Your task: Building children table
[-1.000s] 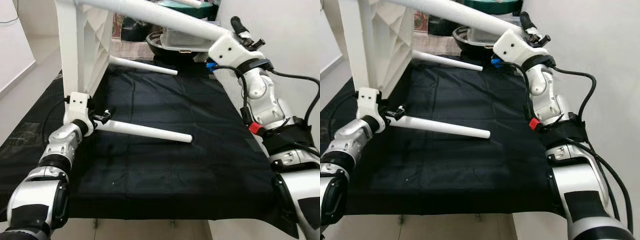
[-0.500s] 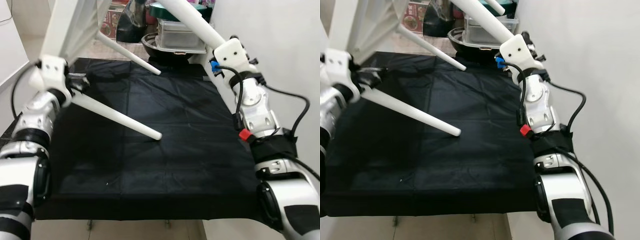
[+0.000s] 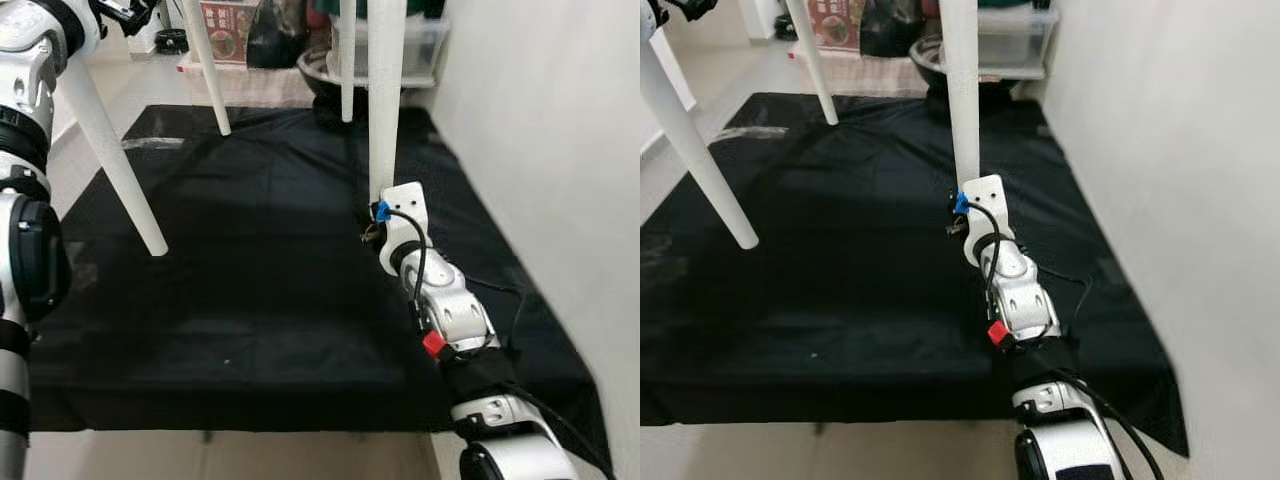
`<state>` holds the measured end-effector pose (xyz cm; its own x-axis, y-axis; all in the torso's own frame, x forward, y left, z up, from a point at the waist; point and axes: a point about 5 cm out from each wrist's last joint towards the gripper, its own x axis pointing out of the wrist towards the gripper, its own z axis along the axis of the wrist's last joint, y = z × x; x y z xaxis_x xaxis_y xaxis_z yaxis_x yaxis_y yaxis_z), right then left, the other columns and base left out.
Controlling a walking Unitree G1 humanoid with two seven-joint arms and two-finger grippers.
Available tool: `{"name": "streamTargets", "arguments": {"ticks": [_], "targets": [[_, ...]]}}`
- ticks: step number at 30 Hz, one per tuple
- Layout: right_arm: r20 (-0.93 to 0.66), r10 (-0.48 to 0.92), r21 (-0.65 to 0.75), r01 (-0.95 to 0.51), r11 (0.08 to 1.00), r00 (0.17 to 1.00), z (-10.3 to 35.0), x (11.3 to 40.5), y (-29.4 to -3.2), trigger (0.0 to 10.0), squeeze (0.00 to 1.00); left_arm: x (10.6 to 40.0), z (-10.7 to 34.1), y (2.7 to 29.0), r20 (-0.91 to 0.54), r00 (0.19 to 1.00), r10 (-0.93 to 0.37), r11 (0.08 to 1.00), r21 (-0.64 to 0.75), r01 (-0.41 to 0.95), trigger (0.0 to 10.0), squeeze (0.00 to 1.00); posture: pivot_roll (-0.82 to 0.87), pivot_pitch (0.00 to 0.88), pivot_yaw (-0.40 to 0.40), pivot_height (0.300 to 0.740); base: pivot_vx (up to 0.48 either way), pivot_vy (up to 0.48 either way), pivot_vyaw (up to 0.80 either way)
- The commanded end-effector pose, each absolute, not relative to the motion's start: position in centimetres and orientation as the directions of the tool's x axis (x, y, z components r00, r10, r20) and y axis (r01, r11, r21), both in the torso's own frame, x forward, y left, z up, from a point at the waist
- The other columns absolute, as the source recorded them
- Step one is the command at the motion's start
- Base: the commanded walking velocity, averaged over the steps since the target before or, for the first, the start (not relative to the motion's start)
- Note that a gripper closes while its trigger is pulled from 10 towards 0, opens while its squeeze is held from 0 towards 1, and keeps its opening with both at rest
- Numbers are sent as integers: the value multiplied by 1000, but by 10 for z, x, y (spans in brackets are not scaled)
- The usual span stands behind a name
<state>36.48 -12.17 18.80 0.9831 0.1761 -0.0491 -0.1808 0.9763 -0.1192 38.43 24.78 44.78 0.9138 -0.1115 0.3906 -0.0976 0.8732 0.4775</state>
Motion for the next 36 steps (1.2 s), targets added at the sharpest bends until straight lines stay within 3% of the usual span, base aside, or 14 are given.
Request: {"name": "streamTargets", "arguments": {"ticks": [1,3,8,12,21,23,26,36], "targets": [[-111,146,-116,-159,980,983,173,359,-125,0,0,373,475,246,458,881,-121,869,477,-129,10000,0,42,0,-42,740,0,0,0],[-119,143,-107,-156,982,983,170,356,-123,0,0,383,458,228,403,883,-240,862,507,3,10000,0,34,0,-45,740,0,0,0],[-164,138,-69,-151,986,977,168,350,-125,0,0,403,400,211,216,907,-361,797,576,180,10000,0,24,0,-59,740,0,0,0],[-183,147,-72,-162,984,972,165,344,-124,0,0,409,372,209,137,924,-358,796,562,225,10000,0,21,0,-56,740,0,0,0],[-151,119,-139,-140,980,981,170,340,-124,0,0,412,353,200,126,895,-427,804,506,312,10000,0,17,0,-57,740,0,0,0],[-157,117,-144,-140,980,981,169,340,-125,0,0,412,343,192,116,874,-472,791,493,362,10000,0,11,0,-63,740,0,0,0],[-181,114,-142,-140,980,977,166,339,-127,0,0,411,301,163,59,776,-628,713,444,543,10000,0,12,0,-64,740,0,0,0],[-198,100,-135,-128,983,975,161,336,-127,0,0,394,236,136,25,708,-706,674,331,660,10000,0,9,0,-61,740,0,0,0]]}}
